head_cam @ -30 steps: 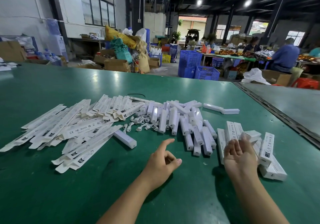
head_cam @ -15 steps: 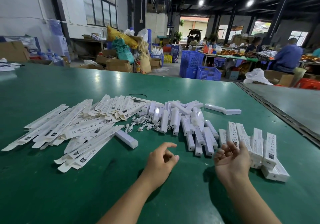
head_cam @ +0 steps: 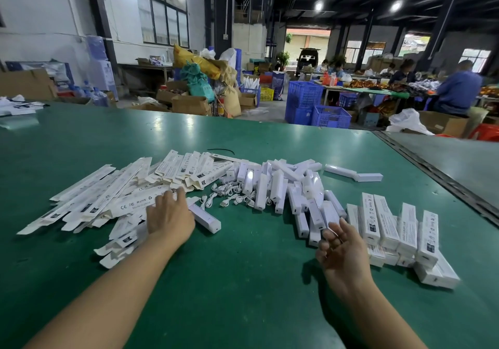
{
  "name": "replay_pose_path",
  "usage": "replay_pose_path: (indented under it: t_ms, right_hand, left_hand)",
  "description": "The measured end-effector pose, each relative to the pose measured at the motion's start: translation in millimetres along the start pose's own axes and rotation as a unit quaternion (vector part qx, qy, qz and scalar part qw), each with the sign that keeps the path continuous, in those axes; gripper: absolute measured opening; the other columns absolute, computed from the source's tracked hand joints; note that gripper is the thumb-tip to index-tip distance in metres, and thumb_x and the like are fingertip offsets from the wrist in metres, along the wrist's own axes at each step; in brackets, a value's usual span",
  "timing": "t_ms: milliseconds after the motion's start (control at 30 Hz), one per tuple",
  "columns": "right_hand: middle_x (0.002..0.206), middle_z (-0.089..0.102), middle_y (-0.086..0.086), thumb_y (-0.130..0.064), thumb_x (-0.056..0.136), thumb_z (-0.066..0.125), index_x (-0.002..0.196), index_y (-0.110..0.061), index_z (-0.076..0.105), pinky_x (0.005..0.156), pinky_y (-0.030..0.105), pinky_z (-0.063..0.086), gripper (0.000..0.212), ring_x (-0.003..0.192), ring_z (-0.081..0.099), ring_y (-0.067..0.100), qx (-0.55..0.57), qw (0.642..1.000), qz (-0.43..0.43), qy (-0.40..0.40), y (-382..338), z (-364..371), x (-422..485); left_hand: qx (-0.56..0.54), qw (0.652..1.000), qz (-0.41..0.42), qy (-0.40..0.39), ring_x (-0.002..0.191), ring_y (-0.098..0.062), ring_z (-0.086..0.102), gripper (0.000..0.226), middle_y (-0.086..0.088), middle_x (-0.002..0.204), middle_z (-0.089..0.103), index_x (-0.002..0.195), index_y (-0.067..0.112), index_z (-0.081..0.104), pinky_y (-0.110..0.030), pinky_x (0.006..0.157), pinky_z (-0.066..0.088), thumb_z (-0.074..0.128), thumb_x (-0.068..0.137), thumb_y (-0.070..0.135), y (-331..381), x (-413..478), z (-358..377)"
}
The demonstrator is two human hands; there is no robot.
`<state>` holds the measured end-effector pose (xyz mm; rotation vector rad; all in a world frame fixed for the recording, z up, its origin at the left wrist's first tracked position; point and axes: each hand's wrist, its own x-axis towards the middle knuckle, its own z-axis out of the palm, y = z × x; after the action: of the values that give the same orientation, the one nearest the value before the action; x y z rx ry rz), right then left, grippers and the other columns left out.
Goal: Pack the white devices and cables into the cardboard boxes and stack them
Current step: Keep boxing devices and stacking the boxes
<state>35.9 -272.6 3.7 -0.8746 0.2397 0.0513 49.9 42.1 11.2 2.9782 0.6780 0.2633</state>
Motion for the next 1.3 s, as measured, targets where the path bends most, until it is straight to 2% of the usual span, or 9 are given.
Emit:
replay_pose_path:
  t_ms: [167, 333, 400, 600, 733, 833, 967, 1167, 1300]
  right_hand:
    - [0.062, 0.052, -0.004, -0.037, 0.095, 0.053, 0.079, -0.018, 0.059, 0.055, 0.025, 0.028, 0.025, 0.049, 0.043, 0.01, -0.005, 1.0, 0.005, -0.011, -0.1, 0.5, -1.6]
    - [0.062, 0.053, -0.004, -0.035, 0.094, 0.056, 0.08, -0.018, 0.059, 0.054, 0.024, 0.031, 0.022, 0.047, 0.045, 0.009, -0.015, 1.0, 0.015, -0.018, -0.6, 1.3, -3.0]
    - [0.061, 0.053, -0.005, -0.034, 0.094, 0.056, 0.08, -0.019, 0.059, 0.05, 0.022, 0.033, 0.021, 0.046, 0.045, 0.008, -0.023, 0.999, 0.019, -0.026, -0.1, 1.4, -3.3]
    - [0.062, 0.055, -0.004, -0.033, 0.092, 0.058, 0.081, -0.018, 0.06, 0.04, 0.018, 0.039, 0.019, 0.047, 0.046, 0.008, -0.037, 0.997, 0.04, -0.046, 2.9, 0.9, -2.3]
    - [0.063, 0.053, -0.003, -0.031, 0.086, 0.061, 0.076, -0.019, 0.059, 0.04, 0.018, 0.038, 0.016, 0.045, 0.045, 0.009, -0.046, 0.995, 0.058, -0.06, 4.6, 1.4, -1.1]
    - [0.063, 0.056, -0.002, -0.029, 0.09, 0.059, 0.079, -0.017, 0.059, 0.041, 0.018, 0.041, 0.017, 0.044, 0.047, 0.01, -0.06, 0.993, 0.077, -0.068, 6.4, 2.7, -1.7]
    - [0.064, 0.058, -0.001, -0.025, 0.091, 0.059, 0.085, -0.014, 0.061, 0.043, 0.021, 0.044, 0.013, 0.048, 0.051, 0.012, -0.105, 0.987, 0.097, -0.077, 11.0, 7.3, -4.2]
    - [0.073, 0.063, 0.004, -0.03, 0.076, 0.066, 0.094, -0.009, 0.063, 0.058, 0.027, 0.048, 0.028, 0.06, 0.059, 0.017, -0.166, 0.967, 0.109, -0.16, 17.5, 18.7, -16.6]
    - [0.09, 0.065, 0.012, -0.026, 0.082, 0.065, 0.109, -0.002, 0.061, 0.066, 0.029, 0.054, 0.037, 0.078, 0.065, 0.022, -0.187, 0.947, 0.1, -0.244, 24.3, 23.4, -26.2]
  left_hand:
    - [0.012, 0.996, -0.05, -0.07, 0.131, -0.032, 0.043, 0.053, -0.015, 0.147, 0.042, 0.151, 0.016, 0.019, -0.047, 0.103, 0.039, 0.036, 0.106, 0.038, -17.1, 5.0, 4.8]
    - [0.033, 0.998, -0.035, -0.039, 0.117, -0.027, 0.052, 0.04, -0.008, 0.131, 0.055, 0.139, 0.016, 0.039, -0.04, 0.094, 0.043, 0.046, 0.1, 0.016, -16.8, 3.0, 0.6]
    - [0.018, 0.998, -0.061, -0.007, 0.096, -0.025, 0.058, 0.039, -0.008, 0.119, 0.063, 0.135, 0.014, 0.042, -0.037, 0.084, 0.044, 0.045, 0.097, 0.009, -12.7, 5.0, -7.5]
    - [-0.128, 0.982, -0.093, 0.098, 0.071, -0.027, 0.054, 0.033, -0.01, 0.097, 0.065, 0.131, 0.011, 0.041, -0.034, 0.061, 0.039, 0.043, 0.098, 0.007, 20.5, 12.3, -37.2]
    - [-0.27, 0.954, -0.11, 0.074, 0.06, -0.015, 0.048, 0.031, 0.002, 0.074, 0.05, 0.129, 0.018, 0.047, -0.027, 0.051, 0.028, 0.04, 0.099, 0.01, 50.4, 0.4, -38.4]
    - [-0.413, 0.907, -0.082, 0.018, 0.065, -0.01, 0.05, 0.018, 0.009, 0.078, 0.052, 0.102, 0.022, 0.056, -0.027, 0.057, 0.037, 0.041, 0.104, 0.032, 72.6, -18.0, -32.6]
    - [-0.558, 0.826, -0.059, -0.063, 0.071, -0.015, 0.048, 0.051, 0.004, 0.084, 0.053, 0.082, 0.02, 0.05, -0.029, 0.068, 0.039, 0.046, 0.091, 0.07, 94.3, -40.3, -20.1]
    - [-0.764, 0.623, -0.094, -0.141, 0.046, -0.01, 0.045, 0.055, -0.001, 0.072, 0.058, 0.095, 0.008, 0.059, -0.026, 0.048, 0.04, 0.076, 0.074, 0.055, 111.4, -66.6, -3.0]
    - [-0.831, 0.521, -0.072, -0.182, 0.055, -0.013, 0.052, 0.066, 0.001, 0.066, 0.058, 0.112, 0.007, 0.053, -0.029, 0.051, 0.048, 0.083, 0.064, 0.042, 115.9, -82.0, 10.7]
